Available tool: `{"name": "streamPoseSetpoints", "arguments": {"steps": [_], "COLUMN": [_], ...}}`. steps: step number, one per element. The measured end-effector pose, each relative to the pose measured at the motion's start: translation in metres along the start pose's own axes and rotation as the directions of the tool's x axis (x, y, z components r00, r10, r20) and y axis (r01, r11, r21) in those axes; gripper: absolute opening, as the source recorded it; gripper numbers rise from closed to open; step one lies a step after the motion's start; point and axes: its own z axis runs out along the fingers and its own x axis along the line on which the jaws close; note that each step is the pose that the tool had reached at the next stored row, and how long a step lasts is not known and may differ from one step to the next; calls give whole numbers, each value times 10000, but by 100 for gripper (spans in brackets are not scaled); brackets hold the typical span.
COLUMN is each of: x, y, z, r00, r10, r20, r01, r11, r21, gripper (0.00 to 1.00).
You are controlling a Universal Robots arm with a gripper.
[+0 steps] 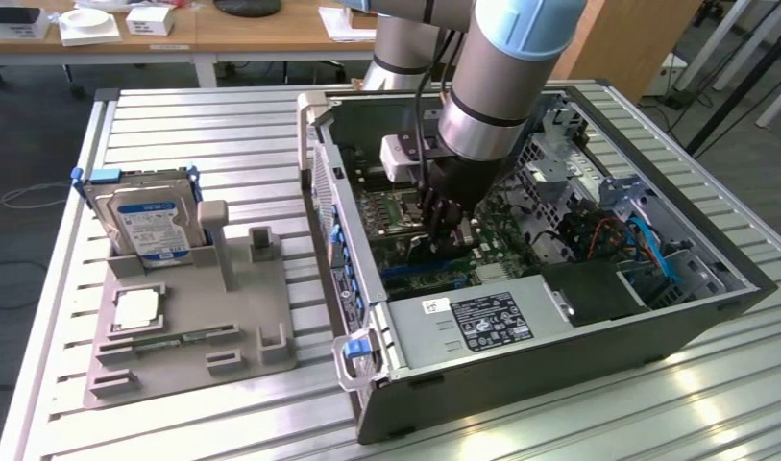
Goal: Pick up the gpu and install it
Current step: 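Insert the gpu into the slot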
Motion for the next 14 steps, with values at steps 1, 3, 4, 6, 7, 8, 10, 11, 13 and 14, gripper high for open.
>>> {"name": "streamPoseSetpoints", "arguments": {"steps": [1, 3, 4, 6, 7, 8, 10, 11, 13, 14], "x": [0, 0, -1, 0, 0, 0, 0, 1, 1, 1], "y": [0, -3, -4, -2, -1, -1, -2, -2, -2, -2], "z": [0, -1, -2, -5, -8, -9, -10, -9, -10, -9], "r00": [10000, 10000, 10000, 10000, 10000, 10000, 10000, 10000, 10000, 10000], "r10": [0, -2, 1, 6, 7, 8, 7, 7, 8, 8], "r20": [0, 2, 5, 6, 2, 1, 0, 1, 0, -1], "r01": [0, 2, -1, -6, -7, -8, -7, -7, -8, -8], "r11": [10000, 10000, 9999, 9999, 9999, 9998, 9998, 9998, 9998, 9998], "r21": [-7, -63, -116, -167, -172, -176, -177, -178, -178, -178], "gripper": [27, 27, 27, 27, 27, 27, 27, 27, 27, 27]}}
